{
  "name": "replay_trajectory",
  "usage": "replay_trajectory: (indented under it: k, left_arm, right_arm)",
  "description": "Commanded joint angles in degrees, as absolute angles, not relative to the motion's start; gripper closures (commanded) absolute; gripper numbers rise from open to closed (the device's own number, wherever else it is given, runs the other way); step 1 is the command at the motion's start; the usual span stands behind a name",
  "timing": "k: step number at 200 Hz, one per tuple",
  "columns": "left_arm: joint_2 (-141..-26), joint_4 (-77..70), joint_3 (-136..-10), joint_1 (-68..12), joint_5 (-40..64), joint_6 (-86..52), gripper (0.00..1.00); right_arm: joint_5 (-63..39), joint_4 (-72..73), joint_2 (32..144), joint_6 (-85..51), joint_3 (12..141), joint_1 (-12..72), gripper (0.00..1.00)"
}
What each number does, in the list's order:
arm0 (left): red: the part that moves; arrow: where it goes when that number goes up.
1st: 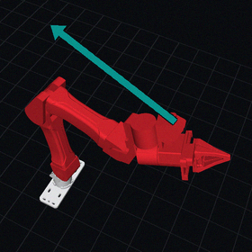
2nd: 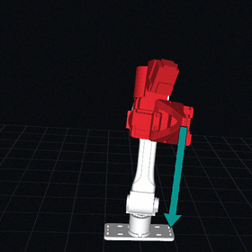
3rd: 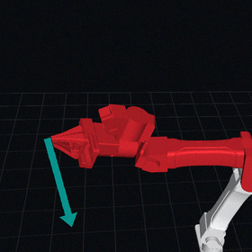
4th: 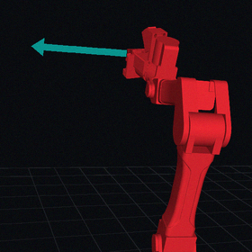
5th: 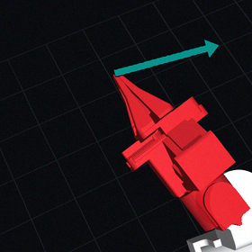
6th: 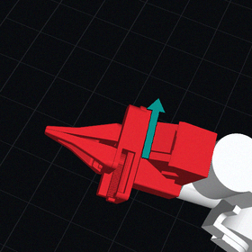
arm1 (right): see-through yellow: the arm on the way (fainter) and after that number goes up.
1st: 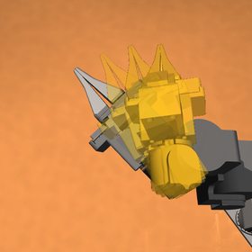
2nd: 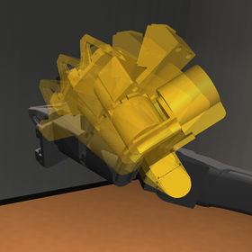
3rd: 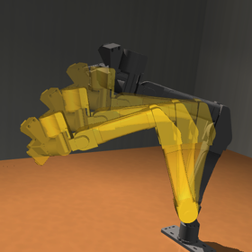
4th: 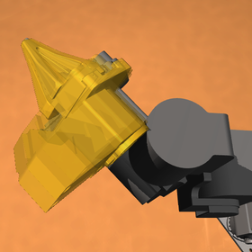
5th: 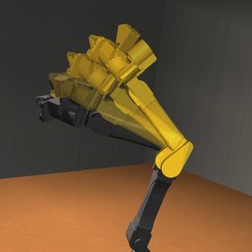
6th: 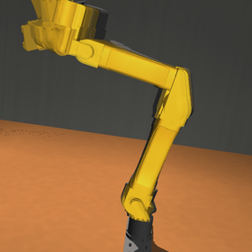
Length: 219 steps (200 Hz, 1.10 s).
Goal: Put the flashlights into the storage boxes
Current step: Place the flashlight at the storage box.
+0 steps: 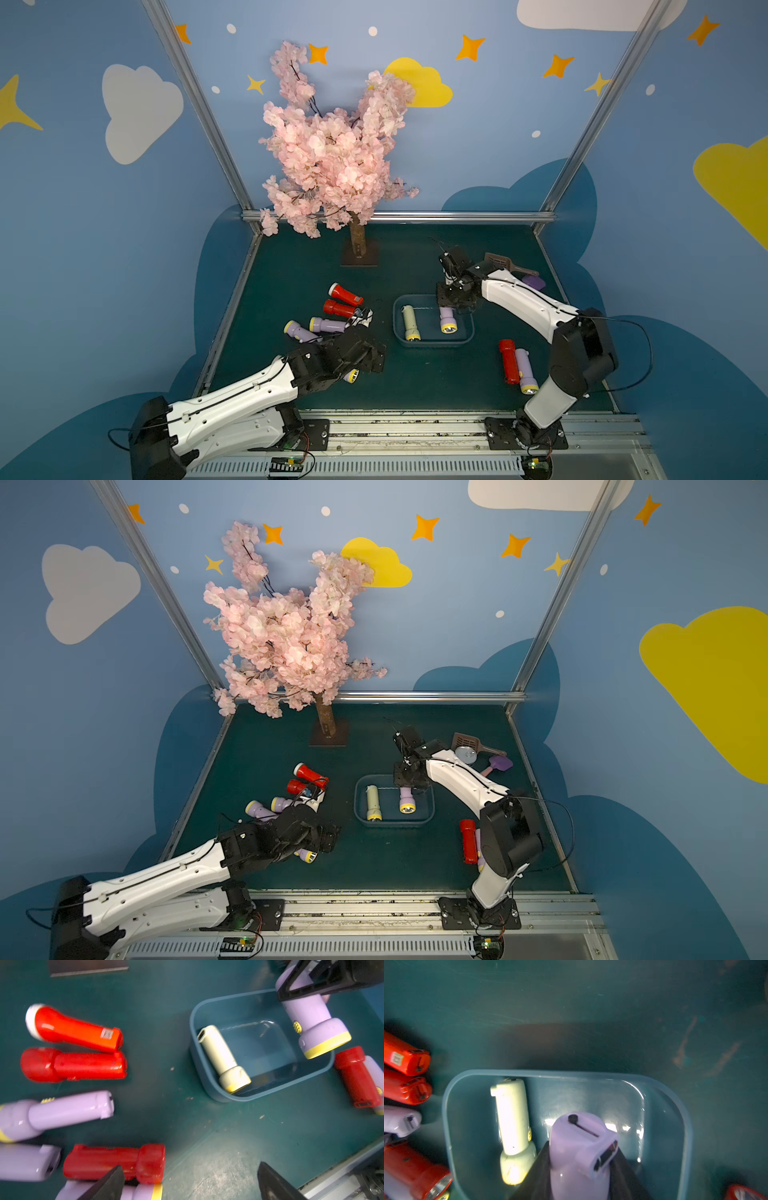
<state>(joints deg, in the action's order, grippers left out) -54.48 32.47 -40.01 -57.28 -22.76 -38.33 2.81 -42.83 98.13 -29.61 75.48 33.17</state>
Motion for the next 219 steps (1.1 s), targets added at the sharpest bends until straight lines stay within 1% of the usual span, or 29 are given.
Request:
replay_trajectory:
  k: [1,63,105,173,219]
  left_arm:
    - [-53.68,38.29,-39.81,-57.13,-26.25,-46.10,0.01]
    - [-50.77,48.06,-39.50,-57.13,-31.63,-59.52,0.01]
    - [-48.38,48.57,-37.30,-57.08,-30.70,-65.28,0.01]
    - [-48.42,46.68,-35.88,-57.13,-29.40,-67.24,0.01]
    - [-48.19,46.23,-34.75,-57.13,-28.70,-68.23,0.01]
  right_arm:
    - [1.49,-41.68,100.96,-28.76,78.21,33.63,0.73]
    - [0.18,-39.16,108.05,-27.38,80.93,33.69,0.73]
    - [-1.26,-37.55,110.21,-26.72,81.43,33.62,0.73]
    - [-3.23,-35.25,109.07,-27.18,78.60,35.13,0.73]
    - [-3.52,-35.26,110.16,-27.53,78.92,36.49,0.73]
